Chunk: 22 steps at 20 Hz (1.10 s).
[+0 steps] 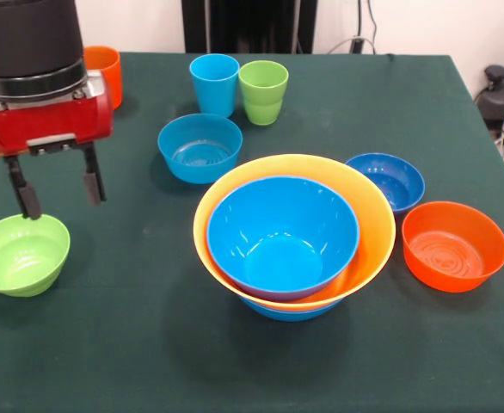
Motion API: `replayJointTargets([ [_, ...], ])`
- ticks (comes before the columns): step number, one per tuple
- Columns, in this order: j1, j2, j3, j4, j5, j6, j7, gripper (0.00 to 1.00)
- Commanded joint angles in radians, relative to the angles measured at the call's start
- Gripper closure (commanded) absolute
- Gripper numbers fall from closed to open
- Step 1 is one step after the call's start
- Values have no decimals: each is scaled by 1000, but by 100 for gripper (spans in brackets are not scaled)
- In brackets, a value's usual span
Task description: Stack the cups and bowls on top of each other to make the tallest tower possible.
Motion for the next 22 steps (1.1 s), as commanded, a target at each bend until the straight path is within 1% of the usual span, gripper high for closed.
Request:
replayJointTargets([
  [1, 73, 35, -10, 13, -31, 121, -108, 0],
  [3, 78, 57, -11, -15, -27, 156, -121, 0],
  [9, 72, 95, 1, -55, -35, 129, -156, 0],
  [12, 68, 140, 11, -133, -49, 138, -208, 0],
  [17, 61, 189, 26, -214, -59, 143, -267, 0],
  [22, 66, 220, 40, -317, -82, 191, -362, 0],
])
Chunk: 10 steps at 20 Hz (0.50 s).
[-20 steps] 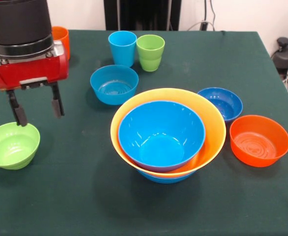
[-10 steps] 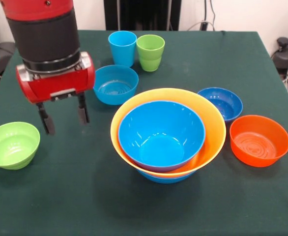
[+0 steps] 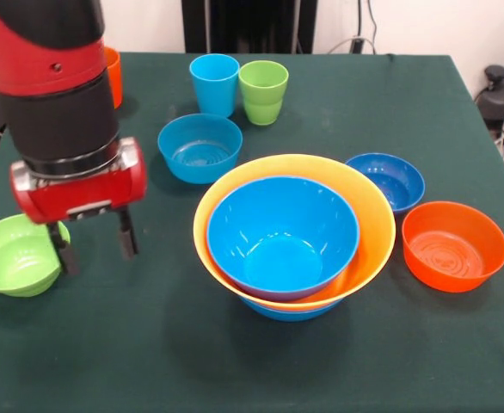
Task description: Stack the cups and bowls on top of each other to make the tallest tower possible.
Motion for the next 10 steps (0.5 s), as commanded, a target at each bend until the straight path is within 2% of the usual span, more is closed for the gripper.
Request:
replayJointTargets([
  [1, 17, 68, 40, -174, -83, 171, -372, 0],
  [3, 17, 55, 35, -176, -85, 176, -381, 0],
  [6, 13, 5, 20, -111, -81, 151, -375, 0],
  [10, 6, -21, 15, -78, -75, 147, -363, 0],
])
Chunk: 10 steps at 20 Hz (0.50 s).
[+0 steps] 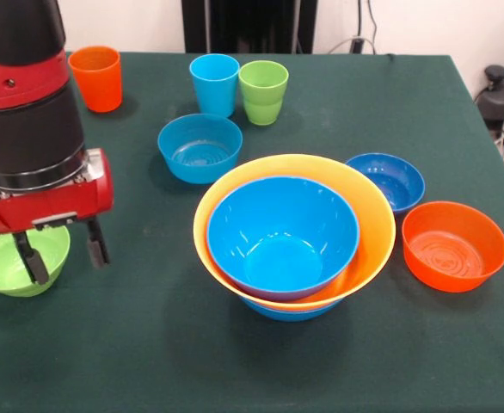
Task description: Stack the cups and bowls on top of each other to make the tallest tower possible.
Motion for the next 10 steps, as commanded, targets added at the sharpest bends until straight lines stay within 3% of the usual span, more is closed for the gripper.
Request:
replayJointTargets([
  [1, 10, -59, 14, 16, -70, 84, -343, 0],
  [10, -9, -161, 4, 194, -52, 28, -284, 0],
])
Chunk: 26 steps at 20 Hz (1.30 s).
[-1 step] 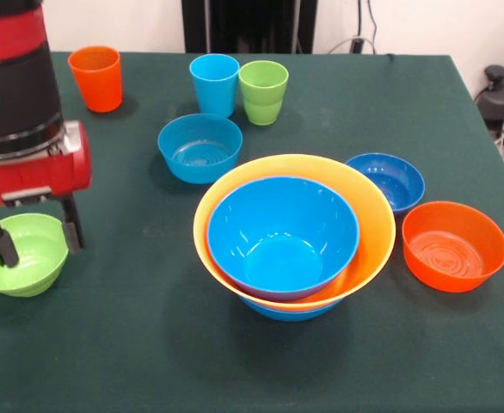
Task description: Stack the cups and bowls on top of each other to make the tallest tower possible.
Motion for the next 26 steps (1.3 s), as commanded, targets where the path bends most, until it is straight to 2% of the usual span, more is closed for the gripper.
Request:
replayJointTargets([
  [1, -5, -95, 5, 190, -48, 12, -275, 0],
  [8, -22, -114, 8, 352, -55, -100, -179, 0],
  [19, -6, -161, 1, 492, -73, -179, -99, 0],
  [23, -5, -221, 1, 561, -55, -188, -57, 0],
  [25, -27, -274, 15, 604, -32, -177, -62, 0],
  [26, -59, -315, 22, 643, -18, -174, -77, 0],
])
